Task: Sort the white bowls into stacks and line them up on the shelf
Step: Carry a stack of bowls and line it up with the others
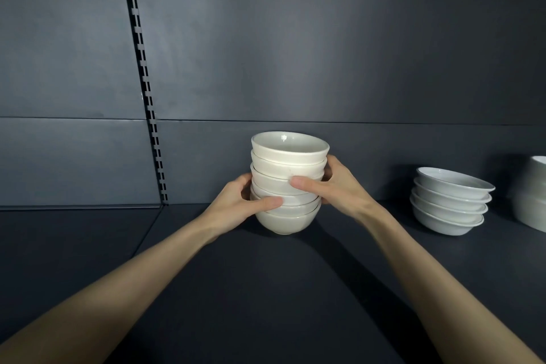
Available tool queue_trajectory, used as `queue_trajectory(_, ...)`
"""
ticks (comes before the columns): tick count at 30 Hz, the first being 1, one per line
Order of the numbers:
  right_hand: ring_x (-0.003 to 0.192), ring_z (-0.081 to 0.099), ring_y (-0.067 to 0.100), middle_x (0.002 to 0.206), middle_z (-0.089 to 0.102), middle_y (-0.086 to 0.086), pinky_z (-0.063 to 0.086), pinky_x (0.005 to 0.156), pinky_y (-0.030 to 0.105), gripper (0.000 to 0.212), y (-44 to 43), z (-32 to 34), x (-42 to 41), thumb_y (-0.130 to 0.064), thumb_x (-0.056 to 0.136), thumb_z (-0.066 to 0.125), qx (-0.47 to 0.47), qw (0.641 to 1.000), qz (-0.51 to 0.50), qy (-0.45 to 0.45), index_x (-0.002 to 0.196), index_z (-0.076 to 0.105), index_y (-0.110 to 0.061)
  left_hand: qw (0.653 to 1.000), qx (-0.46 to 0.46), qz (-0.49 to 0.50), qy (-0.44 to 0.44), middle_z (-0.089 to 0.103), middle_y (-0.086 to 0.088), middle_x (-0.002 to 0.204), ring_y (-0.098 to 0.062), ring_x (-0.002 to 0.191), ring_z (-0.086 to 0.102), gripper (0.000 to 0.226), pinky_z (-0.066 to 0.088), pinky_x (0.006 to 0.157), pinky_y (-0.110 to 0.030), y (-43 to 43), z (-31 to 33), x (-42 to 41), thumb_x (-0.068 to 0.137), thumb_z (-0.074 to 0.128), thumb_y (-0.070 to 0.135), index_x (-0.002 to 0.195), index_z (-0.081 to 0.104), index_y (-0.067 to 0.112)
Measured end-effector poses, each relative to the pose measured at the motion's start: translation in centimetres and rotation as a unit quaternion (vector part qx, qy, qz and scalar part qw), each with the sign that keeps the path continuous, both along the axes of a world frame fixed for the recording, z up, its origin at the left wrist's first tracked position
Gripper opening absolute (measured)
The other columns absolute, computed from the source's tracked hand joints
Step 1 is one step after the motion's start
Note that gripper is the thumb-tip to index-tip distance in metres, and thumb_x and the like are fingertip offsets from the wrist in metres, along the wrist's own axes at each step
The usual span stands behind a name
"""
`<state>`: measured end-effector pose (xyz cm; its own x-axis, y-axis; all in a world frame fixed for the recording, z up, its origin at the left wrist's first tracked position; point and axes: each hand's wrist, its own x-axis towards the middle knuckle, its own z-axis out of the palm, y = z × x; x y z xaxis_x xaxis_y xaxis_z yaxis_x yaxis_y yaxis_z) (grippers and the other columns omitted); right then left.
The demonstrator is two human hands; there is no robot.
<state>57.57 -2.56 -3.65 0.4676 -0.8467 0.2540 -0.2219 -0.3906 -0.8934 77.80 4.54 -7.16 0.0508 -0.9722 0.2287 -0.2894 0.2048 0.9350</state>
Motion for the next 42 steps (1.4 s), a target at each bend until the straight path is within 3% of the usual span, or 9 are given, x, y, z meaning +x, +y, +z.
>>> queue_trajectory(4,0.110,0.061,0.008,0.121,0.062,-0.012,0.053,0.094,0.038,0.103,0.0,0.0,0.0,-0.059,0.047,0.082,0.003,1.000,0.009,-0.005,0.135,0.043,-0.024,1.000,-0.001,0.002,0.003,0.065,0.016,0.116,0.002,0.106,0.062,0.056,0.050,0.085,-0.015,0.0,0.2,-0.2,0.074,0.079,0.022,0.123,0.052,0.026)
queue_trajectory(10,0.112,0.060,0.009,0.123,0.061,-0.012,0.052,0.095,0.039,0.104,-0.1,0.0,0.0,-0.058,0.047,0.083,0.007,1.000,0.015,0.000,0.135,0.041,-0.025,1.000,0.003,0.013,0.008,0.062,0.016,0.123,-0.002,0.115,0.058,0.088,0.047,0.098,-0.026,0.0,-0.3,0.0,0.056,0.083,0.046,0.133,0.046,0.026)
queue_trajectory(15,0.114,0.058,0.009,0.124,0.059,-0.013,0.051,0.097,0.040,0.105,-0.2,0.1,-0.1,-0.060,0.047,0.083,0.006,1.000,0.012,0.008,0.137,0.038,-0.028,1.000,0.011,0.014,0.000,0.057,0.020,0.126,-0.001,0.120,0.052,0.096,0.044,0.102,-0.028,0.1,-0.7,-0.2,0.053,0.081,0.051,0.136,0.038,0.030)
queue_trajectory(25,0.117,0.055,0.008,0.128,0.055,-0.015,0.050,0.098,0.040,0.107,-0.1,0.2,-0.2,-0.059,0.052,0.084,0.012,1.000,0.016,0.012,0.140,0.033,-0.028,1.000,0.021,-0.006,0.009,0.052,0.024,0.125,0.013,0.110,0.052,0.104,0.048,0.079,-0.008,0.4,-0.7,-0.8,0.054,0.088,0.035,0.138,0.028,0.029)
queue_trajectory(28,0.115,0.055,0.007,0.127,0.053,-0.015,0.053,0.091,0.037,0.099,0.4,0.2,-0.2,-0.047,0.061,0.082,0.033,0.999,0.032,0.001,0.142,0.029,-0.026,0.999,0.028,-0.012,0.011,0.052,0.018,0.126,0.007,0.112,0.053,0.105,0.049,0.078,-0.008,0.3,-0.9,-1.2,0.058,0.088,0.023,0.142,0.024,0.023)
queue_trajectory(31,0.114,0.056,0.010,0.126,0.053,-0.014,0.054,0.088,0.041,0.086,0.4,0.2,-0.2,-0.039,0.071,0.079,0.046,0.998,0.037,-0.001,0.141,0.029,-0.029,0.999,0.029,-0.010,0.012,0.051,0.016,0.128,0.006,0.113,0.053,0.115,0.050,0.081,-0.011,0.2,-1.0,-1.4,0.047,0.089,0.033,0.141,0.023,0.025)
queue_trajectory(34,0.113,0.057,0.011,0.125,0.055,-0.013,0.055,0.087,0.042,0.084,0.3,0.1,-0.2,-0.038,0.071,0.080,0.045,0.998,0.035,-0.009,0.139,0.032,-0.030,1.000,0.022,-0.009,0.007,0.052,0.016,0.125,0.010,0.106,0.056,0.104,0.050,0.078,-0.010,0.5,-0.8,-1.8,0.047,0.090,0.027,0.131,0.029,0.032)
queue_trajectory(38,0.111,0.060,0.011,0.122,0.058,-0.013,0.057,0.085,0.045,0.088,0.2,0.1,-0.2,-0.042,0.064,0.084,0.036,0.999,0.025,-0.022,0.137,0.037,-0.028,1.000,-0.016,0.013,0.004,0.062,0.018,0.107,0.013,0.093,0.061,0.074,0.050,0.072,-0.009,1.1,-0.2,-2.8,0.062,0.084,-0.006,0.108,0.043,0.036)
queue_trajectory(42,0.110,0.061,0.012,0.121,0.060,-0.011,0.057,0.084,0.047,0.086,0.7,0.6,-0.1,-0.044,0.064,0.084,0.030,0.999,0.039,-0.019,0.136,0.040,-0.028,0.999,-0.020,0.037,0.004,0.070,0.025,0.090,0.012,0.086,0.064,0.067,0.050,0.067,-0.009,2.4,0.6,-3.1,0.064,0.080,-0.012,0.103,0.048,0.033)
